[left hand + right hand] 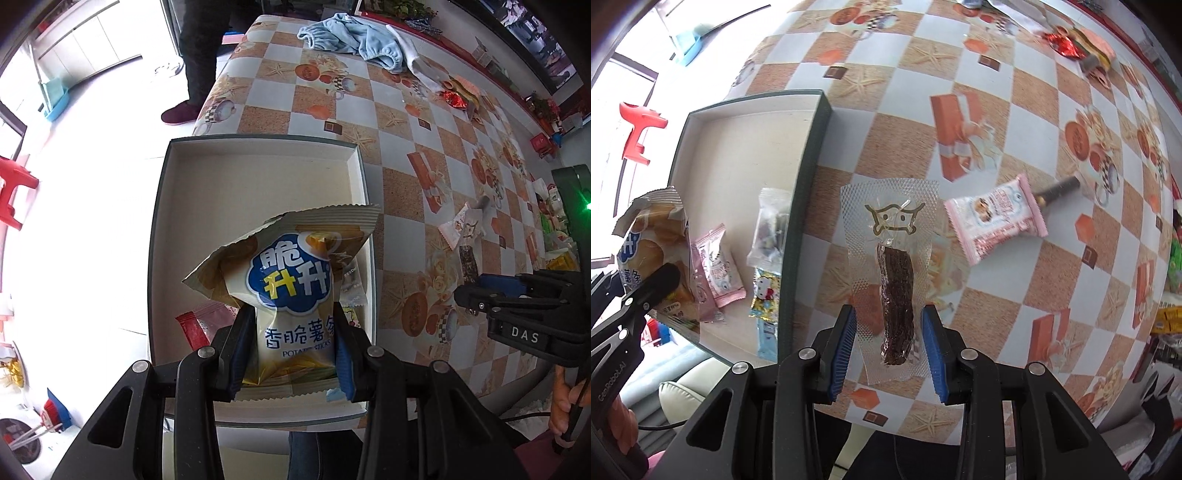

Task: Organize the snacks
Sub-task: 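Carry the chip bag and jerky stick over the gray box with both tools, then lower and open both tools to drop the chip bag and jerky stick in the box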

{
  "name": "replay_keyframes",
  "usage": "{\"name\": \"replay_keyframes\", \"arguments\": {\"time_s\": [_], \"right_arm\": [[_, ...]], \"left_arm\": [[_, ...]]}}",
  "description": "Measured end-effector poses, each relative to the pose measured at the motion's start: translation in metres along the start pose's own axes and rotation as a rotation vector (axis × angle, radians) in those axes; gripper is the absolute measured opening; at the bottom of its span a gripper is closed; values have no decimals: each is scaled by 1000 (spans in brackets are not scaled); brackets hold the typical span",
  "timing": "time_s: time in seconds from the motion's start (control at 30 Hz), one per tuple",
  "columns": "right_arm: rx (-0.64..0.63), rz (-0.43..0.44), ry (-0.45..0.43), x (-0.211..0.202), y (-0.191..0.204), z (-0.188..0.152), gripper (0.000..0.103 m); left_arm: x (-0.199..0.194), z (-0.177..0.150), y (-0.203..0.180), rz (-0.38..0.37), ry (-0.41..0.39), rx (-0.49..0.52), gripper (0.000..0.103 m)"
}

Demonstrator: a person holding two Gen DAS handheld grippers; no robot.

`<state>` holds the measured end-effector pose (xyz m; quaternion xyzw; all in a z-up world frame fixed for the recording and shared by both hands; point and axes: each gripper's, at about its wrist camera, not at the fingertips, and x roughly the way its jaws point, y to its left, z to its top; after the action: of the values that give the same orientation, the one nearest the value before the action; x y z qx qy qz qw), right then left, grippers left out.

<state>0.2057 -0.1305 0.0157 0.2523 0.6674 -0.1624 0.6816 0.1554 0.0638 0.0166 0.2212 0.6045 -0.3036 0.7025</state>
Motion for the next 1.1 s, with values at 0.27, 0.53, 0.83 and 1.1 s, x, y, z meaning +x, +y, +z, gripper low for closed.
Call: {"name": "replay_keyframes", "arguments": {"time_s": [0.27, 0.53, 0.83, 1.1], "right_arm": [[-37, 3, -13, -1, 25, 12, 38], [-81, 18, -22, -4, 39, 22, 38], [-40, 154, -26, -13, 47, 35, 38], [-73, 156, -12, -10, 61, 46, 38]], "left_arm": [[0, 0, 16, 8, -5, -22, 43], [3, -2, 31, 11, 0, -52, 43], [9, -3, 42, 14, 11, -79, 43], [15, -2, 47, 17, 25, -91, 43]]}}
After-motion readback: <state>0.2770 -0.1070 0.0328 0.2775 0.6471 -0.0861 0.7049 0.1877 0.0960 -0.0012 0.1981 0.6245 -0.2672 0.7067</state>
